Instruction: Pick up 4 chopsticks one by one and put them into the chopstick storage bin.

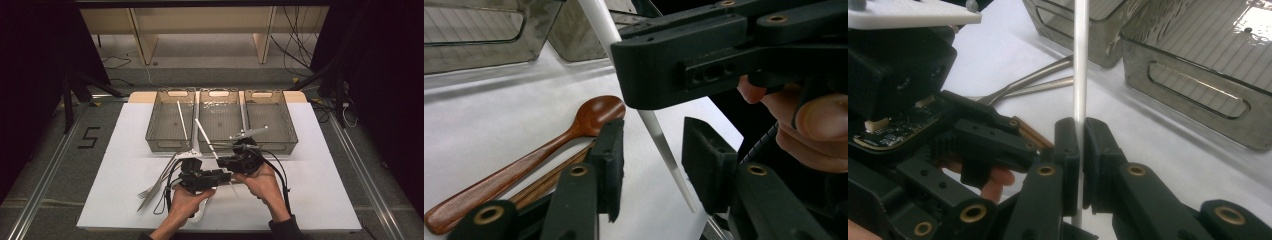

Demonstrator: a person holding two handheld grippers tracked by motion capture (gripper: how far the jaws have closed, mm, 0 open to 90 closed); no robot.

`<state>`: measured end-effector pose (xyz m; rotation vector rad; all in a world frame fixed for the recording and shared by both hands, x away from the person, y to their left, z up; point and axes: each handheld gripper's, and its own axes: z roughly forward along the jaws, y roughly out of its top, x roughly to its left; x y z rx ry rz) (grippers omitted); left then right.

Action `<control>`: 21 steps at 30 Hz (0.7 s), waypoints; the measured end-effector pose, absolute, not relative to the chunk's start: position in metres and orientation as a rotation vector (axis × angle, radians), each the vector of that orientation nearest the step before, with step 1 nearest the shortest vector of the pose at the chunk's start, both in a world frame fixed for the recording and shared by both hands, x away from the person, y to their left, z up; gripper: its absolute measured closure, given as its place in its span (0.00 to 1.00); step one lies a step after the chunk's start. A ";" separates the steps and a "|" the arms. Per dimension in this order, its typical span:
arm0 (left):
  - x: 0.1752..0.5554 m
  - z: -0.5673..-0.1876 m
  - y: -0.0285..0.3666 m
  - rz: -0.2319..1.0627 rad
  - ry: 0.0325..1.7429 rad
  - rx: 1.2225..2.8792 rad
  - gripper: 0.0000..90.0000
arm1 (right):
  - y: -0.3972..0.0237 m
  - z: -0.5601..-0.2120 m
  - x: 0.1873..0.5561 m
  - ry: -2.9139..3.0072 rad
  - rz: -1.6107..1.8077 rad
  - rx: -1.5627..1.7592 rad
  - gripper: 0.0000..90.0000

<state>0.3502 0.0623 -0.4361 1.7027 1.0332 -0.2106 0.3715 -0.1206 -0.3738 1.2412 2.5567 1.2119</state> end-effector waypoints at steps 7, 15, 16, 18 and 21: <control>0.351 -0.439 0.059 -0.226 1.026 1.686 0.78 | -0.120 -0.374 0.371 2.559 1.217 1.237 0.95; 0.352 -0.439 0.061 -0.235 1.035 1.682 0.88 | -0.121 -0.372 0.369 2.547 1.235 1.235 0.95; 0.352 -0.439 0.061 -0.235 1.035 1.682 0.89 | -0.121 -0.372 0.369 2.543 1.239 1.231 0.95; 0.353 -0.440 0.063 -0.242 1.047 1.672 0.92 | -0.122 -0.371 0.368 2.536 1.251 1.232 0.95; 0.354 -0.440 0.065 -0.245 1.065 1.665 0.94 | -0.124 -0.369 0.367 2.530 1.260 1.230 0.95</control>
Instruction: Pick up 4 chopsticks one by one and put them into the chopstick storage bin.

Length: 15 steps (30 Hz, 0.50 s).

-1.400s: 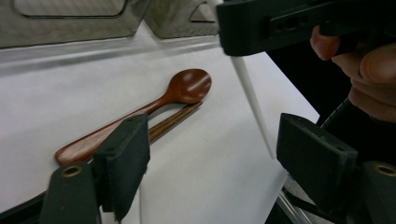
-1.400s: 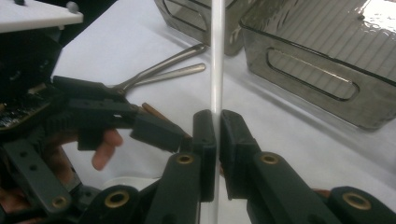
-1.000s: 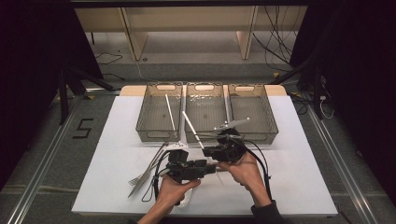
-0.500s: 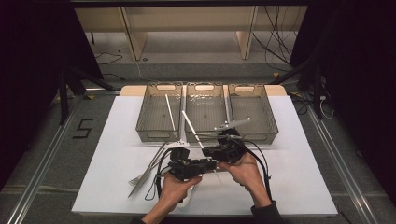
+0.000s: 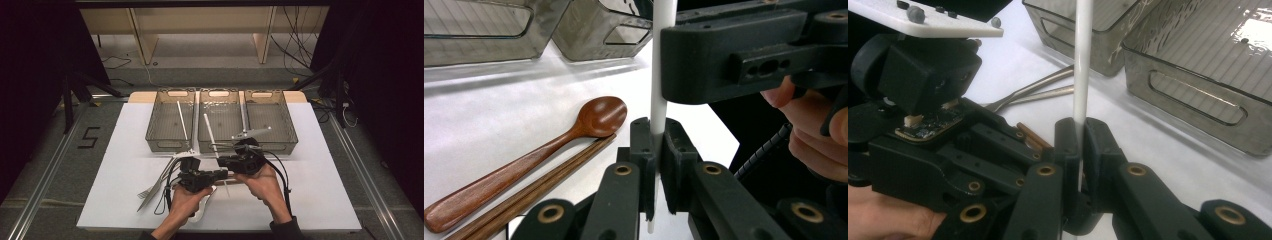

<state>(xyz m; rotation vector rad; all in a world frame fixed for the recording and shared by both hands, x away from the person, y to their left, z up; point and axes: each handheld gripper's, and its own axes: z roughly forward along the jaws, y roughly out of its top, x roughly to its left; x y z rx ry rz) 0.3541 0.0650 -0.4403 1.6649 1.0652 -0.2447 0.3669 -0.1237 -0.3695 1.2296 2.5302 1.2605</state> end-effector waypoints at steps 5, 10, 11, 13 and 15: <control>0.355 -0.440 0.066 -0.264 1.071 1.657 0.95 | -0.123 -0.369 0.366 2.526 1.266 1.222 0.95; 0.358 -0.440 0.072 -0.270 1.085 1.654 0.95 | -0.130 -0.365 0.366 2.495 1.324 1.223 0.83; 0.361 -0.441 0.077 -0.284 1.097 1.649 0.95 | -0.132 -0.363 0.366 2.491 1.327 1.219 0.80; 0.364 -0.441 0.083 -0.286 1.104 1.650 0.95 | -0.137 -0.360 0.366 2.478 1.329 1.219 0.76; 0.366 -0.439 0.089 -0.281 1.113 1.648 0.95 | -0.143 -0.357 0.366 2.482 1.320 1.220 0.69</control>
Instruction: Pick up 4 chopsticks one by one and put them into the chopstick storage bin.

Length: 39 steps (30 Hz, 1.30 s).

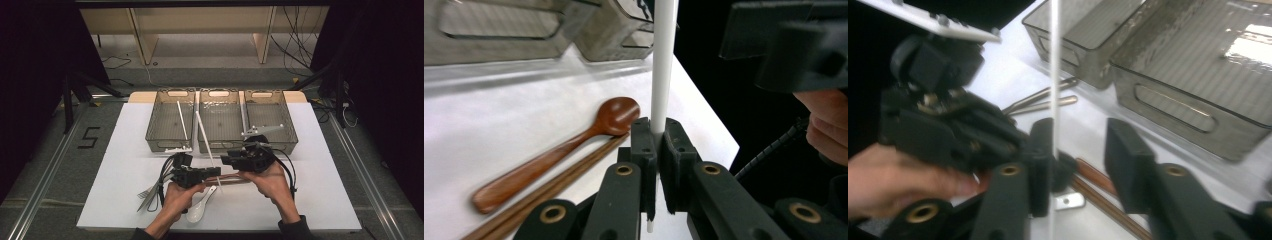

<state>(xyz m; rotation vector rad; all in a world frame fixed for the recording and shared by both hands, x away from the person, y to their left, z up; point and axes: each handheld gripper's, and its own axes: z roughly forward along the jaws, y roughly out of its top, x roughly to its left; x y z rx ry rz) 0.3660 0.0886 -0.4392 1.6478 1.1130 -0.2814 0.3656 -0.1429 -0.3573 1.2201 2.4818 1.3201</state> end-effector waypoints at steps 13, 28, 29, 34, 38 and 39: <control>0.383 -0.414 0.135 -0.185 1.137 1.690 0.95 | -0.185 -0.383 0.356 2.467 1.187 1.270 0.44; 0.420 -0.375 0.194 -0.089 1.217 1.720 0.95 | -0.218 -0.412 0.325 2.434 1.184 1.274 0.34; 0.427 -0.372 0.198 -0.084 1.231 1.724 0.95 | -0.218 -0.413 0.324 2.437 1.180 1.274 0.34; 0.440 -0.367 0.202 -0.069 1.250 1.712 0.95 | -0.220 -0.418 0.319 2.433 1.181 1.271 0.32; 0.455 -0.362 0.204 -0.054 1.274 1.701 0.95 | -0.221 -0.423 0.315 2.437 1.175 1.259 0.30; 0.458 -0.362 0.204 -0.050 1.281 1.701 0.95 | -0.221 -0.424 0.314 2.434 1.174 1.262 0.29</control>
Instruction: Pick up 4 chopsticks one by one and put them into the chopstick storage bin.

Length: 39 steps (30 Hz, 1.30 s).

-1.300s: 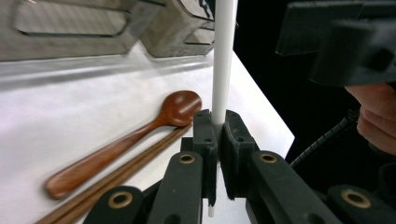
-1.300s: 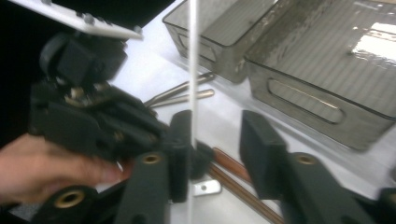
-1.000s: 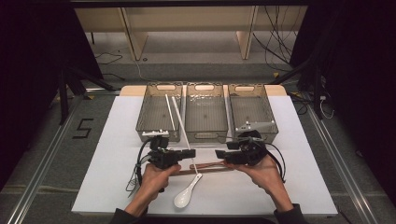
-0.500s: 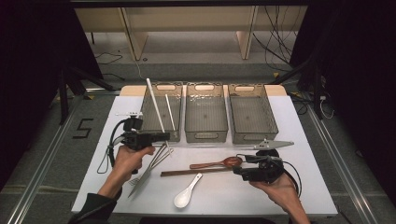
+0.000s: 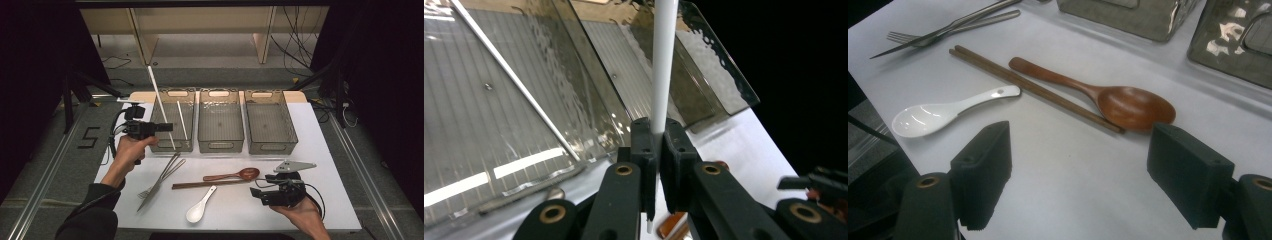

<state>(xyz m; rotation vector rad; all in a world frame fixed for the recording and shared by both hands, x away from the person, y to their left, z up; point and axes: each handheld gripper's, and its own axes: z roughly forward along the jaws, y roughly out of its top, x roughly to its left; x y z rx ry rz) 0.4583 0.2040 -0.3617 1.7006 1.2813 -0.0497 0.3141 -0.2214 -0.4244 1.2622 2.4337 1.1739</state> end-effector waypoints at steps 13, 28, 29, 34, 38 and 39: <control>0.496 -0.365 0.194 -0.041 1.347 1.678 0.95 | -0.225 -0.430 0.307 2.448 1.172 1.253 0.29; 0.527 -0.388 0.183 -0.013 1.474 1.678 0.94 | -0.227 -0.428 0.298 2.426 1.204 1.215 0.29; 0.527 -0.390 0.183 -0.016 1.483 1.674 0.94 | -0.227 -0.428 0.298 2.430 1.204 1.215 0.29; 0.528 -0.397 0.183 -0.022 1.497 1.675 0.94 | -0.228 -0.429 0.298 2.428 1.202 1.219 0.29; 0.528 -0.399 0.180 -0.025 1.500 1.670 0.94 | -0.227 -0.430 0.298 2.433 1.200 1.223 0.29; 0.528 -0.400 0.179 -0.026 1.498 1.675 0.94 | -0.227 -0.430 0.298 2.437 1.198 1.218 0.29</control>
